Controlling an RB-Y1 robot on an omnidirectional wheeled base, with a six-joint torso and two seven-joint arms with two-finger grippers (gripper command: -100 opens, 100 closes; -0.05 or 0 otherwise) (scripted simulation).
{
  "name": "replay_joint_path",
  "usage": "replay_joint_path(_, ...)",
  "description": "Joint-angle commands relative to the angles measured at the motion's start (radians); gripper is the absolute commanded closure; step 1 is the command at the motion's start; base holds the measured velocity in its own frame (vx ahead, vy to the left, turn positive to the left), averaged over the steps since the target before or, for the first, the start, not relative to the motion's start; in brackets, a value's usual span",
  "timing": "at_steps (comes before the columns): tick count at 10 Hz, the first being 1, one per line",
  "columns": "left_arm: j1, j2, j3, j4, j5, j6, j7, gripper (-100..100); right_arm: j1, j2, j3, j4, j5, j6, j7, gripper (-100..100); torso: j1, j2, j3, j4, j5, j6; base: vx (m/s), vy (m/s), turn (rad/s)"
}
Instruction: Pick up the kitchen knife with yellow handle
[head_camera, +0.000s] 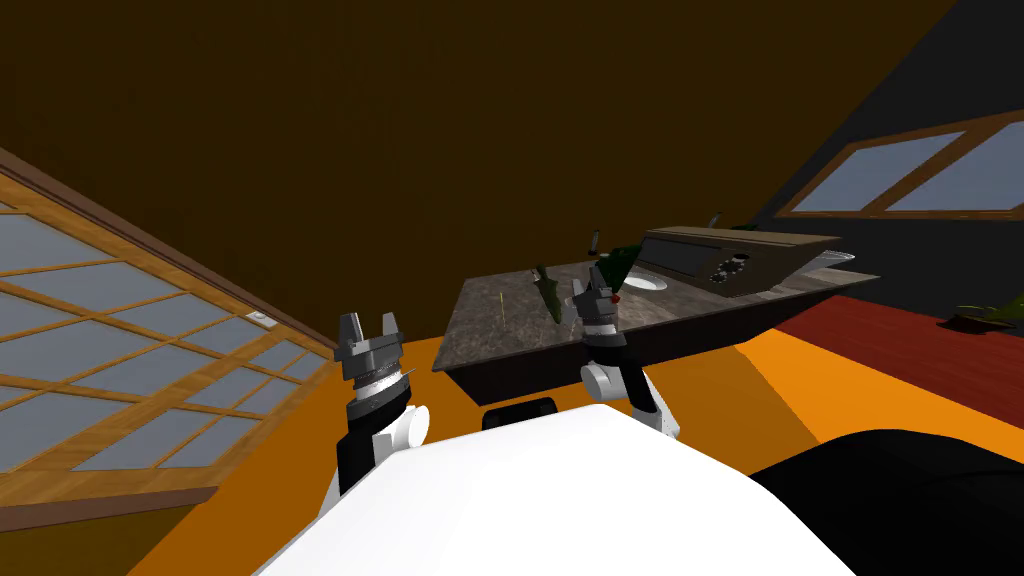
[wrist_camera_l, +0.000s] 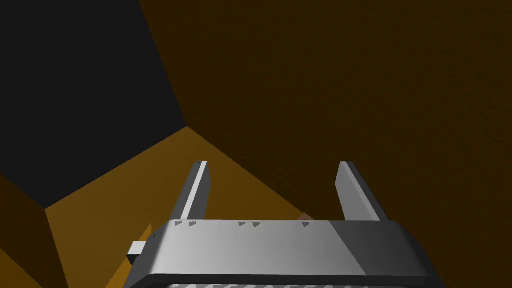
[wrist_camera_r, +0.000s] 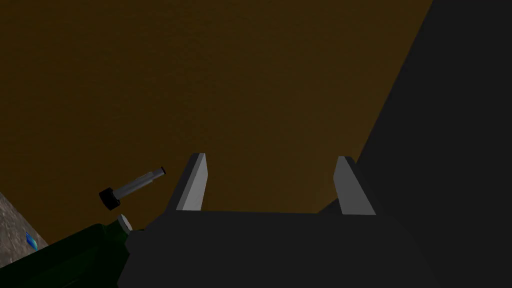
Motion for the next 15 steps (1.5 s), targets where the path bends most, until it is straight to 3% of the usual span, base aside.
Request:
replay_joint_path(1,0.0,0.0,0.0,0.0,0.0,0.0,0.0,0,0.012,-0.045,-0.007,0.016,0.009,-0.029,-0.022,-100,0.0,0.0,0.0,0.0,0.0,0.0,-0.06,0.01,0.143)
replay_joint_path(6,0.0,0.0,0.0,0.0,0.0,0.0,0.0,0,0.063,-0.187,-0.037,0.101,0.057,-0.153,-0.13,-100,0.002,0.011,0.006,0.002,0.0,0.0,-0.141,0.029,0.186)
replay_joint_path(7,0.0,0.0,0.0,0.0,0.0,0.0,0.0,0,0.063,-0.199,-0.037,0.101,0.057,-0.153,-0.13,-100,0.003,0.011,0.007,0.003,0.001,0.0,-0.086,0.034,0.077)
replay_joint_path(9,0.0,0.0,0.0,0.0,0.0,0.0,0.0,0,0.091,-0.267,-0.054,0.154,0.088,-0.22,-0.194,-100,0.0,0.006,0.004,0.001,0.0,0.0,-0.091,0.024,0.238)
replay_joint_path(10,0.0,0.0,0.0,0.0,0.0,0.0,0.0,0,0.091,-0.275,-0.054,0.154,0.088,-0.221,-0.197,-100,0.0,0.007,0.004,0.002,0.0,0.0,-0.104,0.036,0.096)
replay_joint_path(14,0.0,0.0,0.0,0.0,0.0,0.0,0.0,0,0.137,-0.392,-0.081,0.25,0.147,-0.329,-0.31,-100,0.003,0.008,0.005,0.002,0.001,0.0,-0.111,0.072,0.228)
replay_joint_path(15,0.0,0.0,0.0,0.0,0.0,0.0,0.0,0,0.137,-0.396,-0.081,0.25,0.147,-0.329,-0.32,-100,0.002,0.007,0.004,0.002,0.001,0.0,-0.061,0.03,0.119)
